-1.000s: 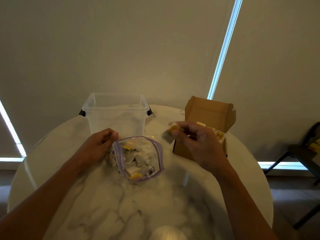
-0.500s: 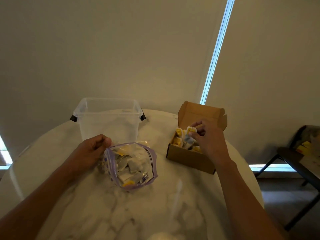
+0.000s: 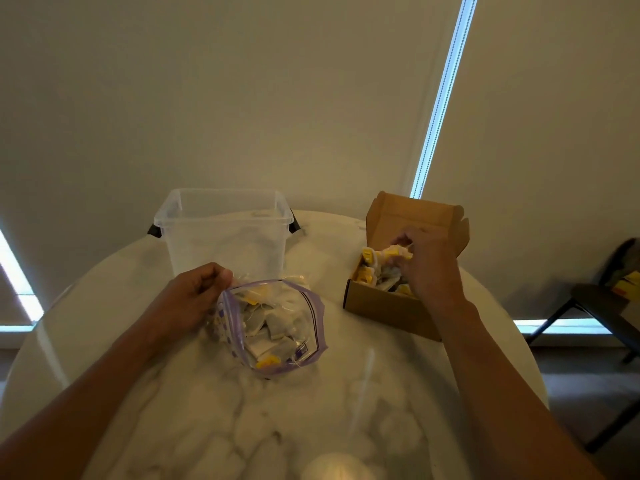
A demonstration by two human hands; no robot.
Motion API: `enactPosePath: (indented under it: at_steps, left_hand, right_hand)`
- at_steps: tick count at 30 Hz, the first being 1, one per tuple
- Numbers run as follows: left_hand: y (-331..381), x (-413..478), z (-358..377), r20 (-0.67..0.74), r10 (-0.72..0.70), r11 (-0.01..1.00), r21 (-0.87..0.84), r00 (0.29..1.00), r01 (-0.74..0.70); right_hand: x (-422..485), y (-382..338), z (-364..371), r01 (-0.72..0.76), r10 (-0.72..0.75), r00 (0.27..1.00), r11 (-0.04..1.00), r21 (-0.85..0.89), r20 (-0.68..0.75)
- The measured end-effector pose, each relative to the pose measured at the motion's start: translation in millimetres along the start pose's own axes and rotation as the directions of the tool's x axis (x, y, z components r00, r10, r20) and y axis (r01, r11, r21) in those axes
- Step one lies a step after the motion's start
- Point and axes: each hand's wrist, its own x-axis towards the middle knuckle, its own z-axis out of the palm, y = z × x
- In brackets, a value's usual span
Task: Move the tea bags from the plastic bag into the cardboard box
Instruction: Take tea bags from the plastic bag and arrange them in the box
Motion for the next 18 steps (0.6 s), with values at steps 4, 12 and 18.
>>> enactPosePath:
  at_steps: [4,12,18]
  left_hand:
    - [-2,2,-1,-0.005,0.005,1.000,0.031,1.000,-0.005]
    - [8,-6,-1,0.030,0.038,0.999,-0.011,0.999,-0.038]
    - [16,-9,3,0.049,0.017,0.999,-0.041,0.999,-0.015]
  right_hand:
    - [-15,-22,-15,0.111,-0.109,0.994,0.976,0.188,-0.019]
    - [-78,-104,-15,0.193,-0.491,0.758,0.798,0.571,0.430]
    - [-98,-123,29,0.607,-0.654,0.606,0.748,0.268,0.452]
